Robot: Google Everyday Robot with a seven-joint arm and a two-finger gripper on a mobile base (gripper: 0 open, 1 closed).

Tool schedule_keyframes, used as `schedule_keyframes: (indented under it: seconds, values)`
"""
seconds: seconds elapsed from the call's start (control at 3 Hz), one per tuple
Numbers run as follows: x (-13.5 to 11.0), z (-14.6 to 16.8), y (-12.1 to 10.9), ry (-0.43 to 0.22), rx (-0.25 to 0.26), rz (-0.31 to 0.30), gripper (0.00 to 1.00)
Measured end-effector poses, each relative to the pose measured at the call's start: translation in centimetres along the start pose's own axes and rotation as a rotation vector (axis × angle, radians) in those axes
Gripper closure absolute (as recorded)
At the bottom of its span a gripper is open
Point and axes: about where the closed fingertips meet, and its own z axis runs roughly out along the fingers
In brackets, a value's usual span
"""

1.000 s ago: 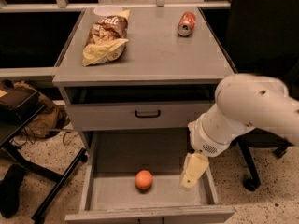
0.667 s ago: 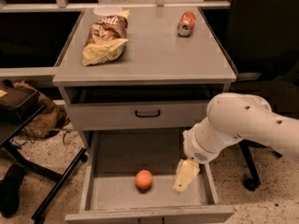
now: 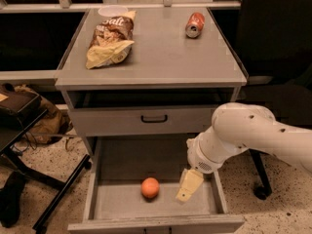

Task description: Pick orange from middle drawer and place on counter

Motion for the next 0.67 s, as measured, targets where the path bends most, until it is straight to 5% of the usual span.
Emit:
schedule_keyframes:
  seconds: [0.67]
  values:
    - [-0.1,13.5,0.3,-0.079,-0.037,0.0,0.0]
